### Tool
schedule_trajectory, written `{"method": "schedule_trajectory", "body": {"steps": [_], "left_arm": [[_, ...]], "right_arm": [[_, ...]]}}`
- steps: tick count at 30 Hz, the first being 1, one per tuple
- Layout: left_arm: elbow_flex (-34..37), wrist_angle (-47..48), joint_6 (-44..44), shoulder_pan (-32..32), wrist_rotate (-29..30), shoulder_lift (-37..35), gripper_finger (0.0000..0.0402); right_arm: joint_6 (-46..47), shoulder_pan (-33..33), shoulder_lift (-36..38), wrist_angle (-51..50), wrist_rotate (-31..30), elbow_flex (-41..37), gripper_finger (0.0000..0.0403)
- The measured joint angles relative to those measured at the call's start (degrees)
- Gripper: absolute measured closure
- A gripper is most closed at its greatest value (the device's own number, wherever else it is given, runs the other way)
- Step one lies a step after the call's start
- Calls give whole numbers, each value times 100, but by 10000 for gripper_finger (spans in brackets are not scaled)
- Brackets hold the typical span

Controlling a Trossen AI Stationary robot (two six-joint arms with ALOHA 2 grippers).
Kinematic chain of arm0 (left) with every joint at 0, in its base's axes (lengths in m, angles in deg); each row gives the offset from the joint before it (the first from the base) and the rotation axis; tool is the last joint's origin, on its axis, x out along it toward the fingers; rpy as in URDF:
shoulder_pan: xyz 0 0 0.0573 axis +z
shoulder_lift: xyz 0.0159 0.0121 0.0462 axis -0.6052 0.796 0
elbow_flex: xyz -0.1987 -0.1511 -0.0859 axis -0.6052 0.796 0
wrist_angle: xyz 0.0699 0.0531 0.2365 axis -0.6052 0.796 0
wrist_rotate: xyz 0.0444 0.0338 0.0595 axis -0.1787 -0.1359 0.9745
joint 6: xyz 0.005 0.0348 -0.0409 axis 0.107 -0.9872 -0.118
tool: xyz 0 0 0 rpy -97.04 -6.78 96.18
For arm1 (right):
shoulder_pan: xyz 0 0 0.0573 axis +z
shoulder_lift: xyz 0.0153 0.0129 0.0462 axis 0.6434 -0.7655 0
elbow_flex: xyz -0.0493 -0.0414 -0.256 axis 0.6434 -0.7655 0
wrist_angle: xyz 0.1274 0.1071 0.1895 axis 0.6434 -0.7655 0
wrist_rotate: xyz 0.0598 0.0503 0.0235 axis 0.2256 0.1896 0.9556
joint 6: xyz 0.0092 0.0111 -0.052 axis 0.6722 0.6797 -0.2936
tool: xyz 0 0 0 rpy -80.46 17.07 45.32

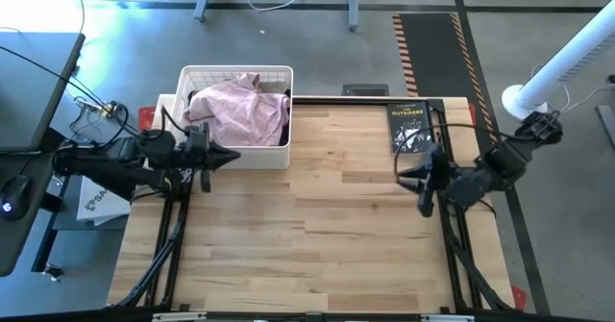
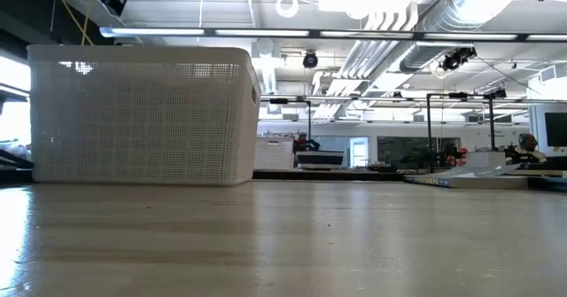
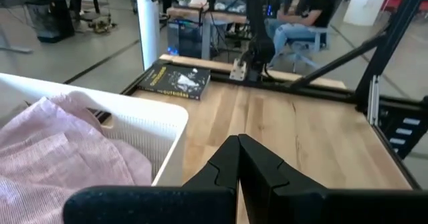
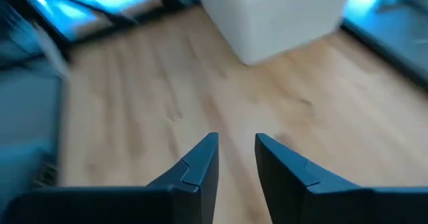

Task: Sort clothes
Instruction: Return to Home Position

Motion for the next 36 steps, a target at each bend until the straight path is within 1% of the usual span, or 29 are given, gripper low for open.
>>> {"method": "schedule_trajectory", "body": {"steps": [3, 5, 9, 11, 12, 14, 17, 20, 22, 24, 27, 31, 33, 36], "left_arm": [[-2, -122, 0, 4, 2, 0, 401], [-4, -210, -42, 4, -50, 33, 401], [-5, -405, -153, 28, -339, 171, 401], [-7, -497, -225, 123, -478, 240, 401], [-7, -494, -291, 195, -529, 267, 401], [54, -579, -416, 386, -550, 298, 401], [446, -815, -508, 797, -699, 161, 401], [830, -840, -513, 1293, -1124, -212, 401], [1048, -715, -551, 1608, -1329, -568, 401], [1247, -488, -554, 1860, -1415, -973, 401], [1492, -444, -551, 2116, -1556, -1653, 401], [1874, -630, -347, 2191, -1628, -2489, 401], [2168, -799, -140, 2148, -1625, -2746, 401], [2707, -1471, 103, 1977, -1716, -2834, 401]], "right_arm": [[-500, -361, 984, 1839, 357, -1413, 314], [-1054, -708, 1473, 3285, 794, -2319, 318], [-2047, -1731, 1982, 5866, 2252, -3843, 326], [-2352, -2312, 2091, 6744, 2951, -4351, 333], [-2454, -2613, 2128, 7017, 3248, -4540, 337], [-2572, -3215, 2235, 7251, 3778, -4812, 347], [-2664, -3984, 2517, 7271, 4497, -4923, 363], [-2682, -4483, 2928, 7157, 5082, -4923, 380], [-2695, -4664, 3268, 7047, 5321, -4923, 390], [-2775, -4717, 3600, 6828, 5365, -4923, 399], [-2816, -4663, 3988, 6494, 5385, -4923, 401], [-2826, -4459, 4221, 6360, 5235, -4923, 402], [-2889, -4341, 4215, 6342, 5135, -4923, 402], [-2951, -4173, 4147, 6334, 4918, -4923, 402]]}}
